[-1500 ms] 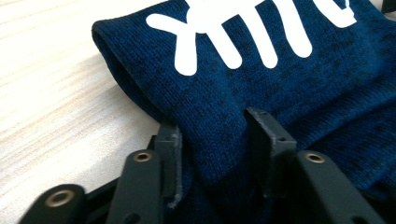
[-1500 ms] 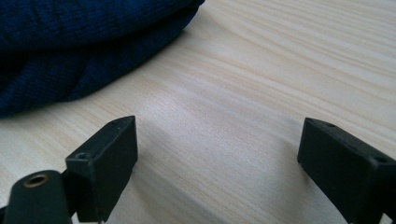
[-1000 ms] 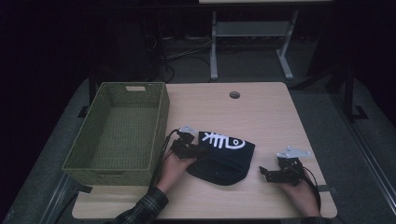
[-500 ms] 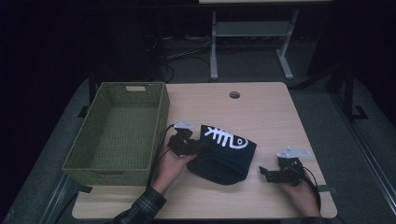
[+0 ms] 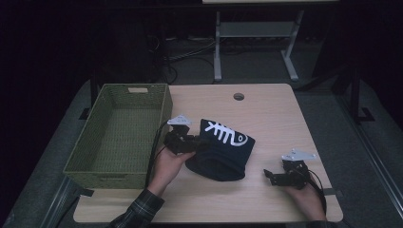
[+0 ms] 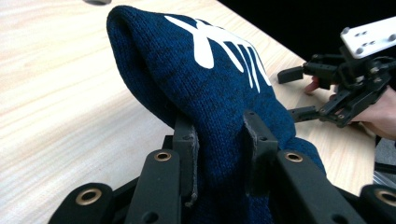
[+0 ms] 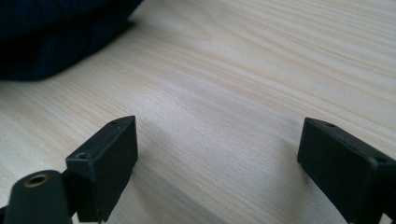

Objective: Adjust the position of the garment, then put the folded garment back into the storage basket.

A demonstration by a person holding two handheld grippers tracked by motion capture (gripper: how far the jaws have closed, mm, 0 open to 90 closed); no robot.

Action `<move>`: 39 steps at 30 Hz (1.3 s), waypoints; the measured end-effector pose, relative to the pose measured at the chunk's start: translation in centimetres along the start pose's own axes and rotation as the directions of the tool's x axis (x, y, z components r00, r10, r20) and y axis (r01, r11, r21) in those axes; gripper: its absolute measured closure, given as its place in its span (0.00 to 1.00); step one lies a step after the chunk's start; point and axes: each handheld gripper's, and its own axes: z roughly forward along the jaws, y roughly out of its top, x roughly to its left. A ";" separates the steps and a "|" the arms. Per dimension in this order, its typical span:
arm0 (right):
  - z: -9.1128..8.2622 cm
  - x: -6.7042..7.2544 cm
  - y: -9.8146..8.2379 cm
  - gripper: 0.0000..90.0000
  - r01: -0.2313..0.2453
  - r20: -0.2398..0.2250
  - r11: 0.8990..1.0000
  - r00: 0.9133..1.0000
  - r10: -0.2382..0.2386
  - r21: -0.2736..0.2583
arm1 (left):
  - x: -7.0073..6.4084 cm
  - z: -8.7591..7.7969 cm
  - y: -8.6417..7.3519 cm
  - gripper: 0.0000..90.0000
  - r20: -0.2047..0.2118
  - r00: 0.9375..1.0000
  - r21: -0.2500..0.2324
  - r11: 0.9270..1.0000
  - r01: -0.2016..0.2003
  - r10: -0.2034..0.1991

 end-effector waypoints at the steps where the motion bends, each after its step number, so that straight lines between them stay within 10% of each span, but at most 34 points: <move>1: 0.0 0.0 0.0 0.13 0.000 0.000 1.000 1.000 0.000 0.000 | 0.0 -0.3 0.2 0.79 0.003 1.000 -0.006 1.000 -0.001 0.001; 39: 0.0 0.0 0.0 0.13 -0.002 0.000 1.000 1.000 0.002 -0.001 | 1.8 -12.0 4.5 0.79 -0.035 0.999 -0.095 0.995 -0.042 0.039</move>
